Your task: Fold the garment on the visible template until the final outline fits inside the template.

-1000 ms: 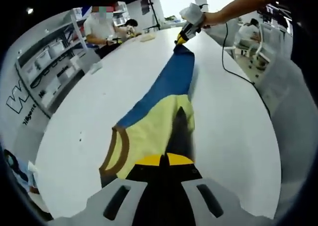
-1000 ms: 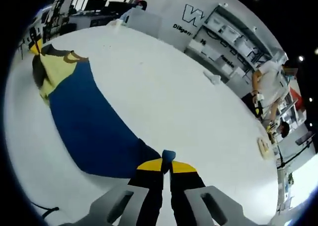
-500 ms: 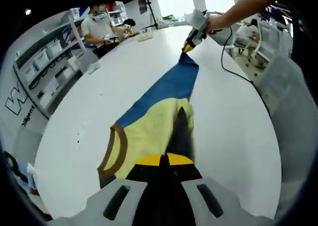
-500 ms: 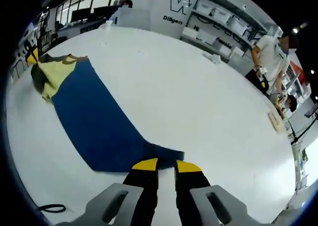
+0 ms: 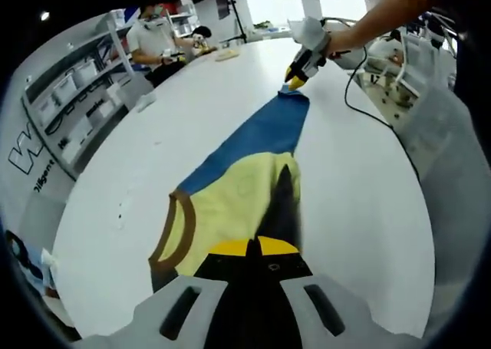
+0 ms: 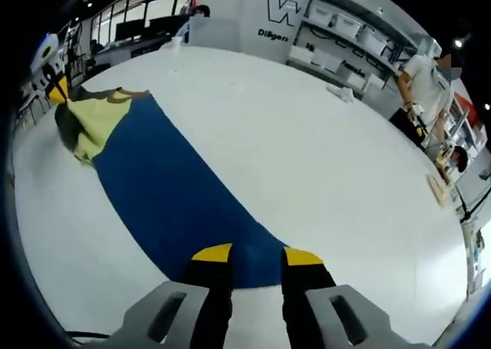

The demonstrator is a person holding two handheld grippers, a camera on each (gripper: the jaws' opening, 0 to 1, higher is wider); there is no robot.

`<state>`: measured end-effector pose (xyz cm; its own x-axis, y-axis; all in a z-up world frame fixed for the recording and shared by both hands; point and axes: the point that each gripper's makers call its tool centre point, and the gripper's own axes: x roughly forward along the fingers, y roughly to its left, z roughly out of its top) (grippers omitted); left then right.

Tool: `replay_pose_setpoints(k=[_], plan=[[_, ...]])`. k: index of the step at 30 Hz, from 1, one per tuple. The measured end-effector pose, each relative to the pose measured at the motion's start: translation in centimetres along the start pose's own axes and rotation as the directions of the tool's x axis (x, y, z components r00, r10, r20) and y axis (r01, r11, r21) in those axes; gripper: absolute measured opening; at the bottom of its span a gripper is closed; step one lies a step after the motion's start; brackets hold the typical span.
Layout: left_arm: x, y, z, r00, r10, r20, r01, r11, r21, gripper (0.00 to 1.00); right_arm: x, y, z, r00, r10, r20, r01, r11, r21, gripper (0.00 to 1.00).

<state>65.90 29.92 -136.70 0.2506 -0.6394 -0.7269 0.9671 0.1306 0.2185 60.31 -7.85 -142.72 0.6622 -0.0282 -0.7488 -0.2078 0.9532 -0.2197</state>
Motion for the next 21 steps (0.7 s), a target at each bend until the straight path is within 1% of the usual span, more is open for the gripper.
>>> replay_pose_setpoints(k=[4, 9, 16, 18, 21], plan=[[-0.1, 0.0, 0.0, 1.0, 0.0, 0.001, 0.0, 1.0, 0.0, 0.1, 0.9, 0.6, 0.3, 1.0, 0.004, -0.003, -0.004, 1.0, 0.01, 0.18], [0.0, 0.1, 0.0, 1.0, 0.002, 0.0, -0.002, 1.0, -0.007, 0.1, 1.8, 0.3, 0.4, 1.0, -0.012, -0.012, 0.013, 0.999, 0.033, 0.15], [0.0, 0.1, -0.1, 1.0, 0.001, 0.0, -0.001, 1.0, -0.01, 0.1, 2.6, -0.3, -0.1, 0.999, -0.031, -0.033, 0.032, 0.999, 0.038, 0.08], [-0.1, 0.1, -0.1, 1.0, 0.001, 0.0, -0.001, 1.0, -0.007, 0.1, 2.3, -0.3, 0.1, 0.999, -0.035, -0.03, 0.037, 0.998, 0.046, 0.06], [0.0, 0.1, -0.1, 1.0, 0.001, 0.0, -0.001, 1.0, -0.008, 0.1, 2.5, -0.4, 0.1, 0.999, -0.039, -0.037, 0.04, 0.998, 0.043, 0.01]])
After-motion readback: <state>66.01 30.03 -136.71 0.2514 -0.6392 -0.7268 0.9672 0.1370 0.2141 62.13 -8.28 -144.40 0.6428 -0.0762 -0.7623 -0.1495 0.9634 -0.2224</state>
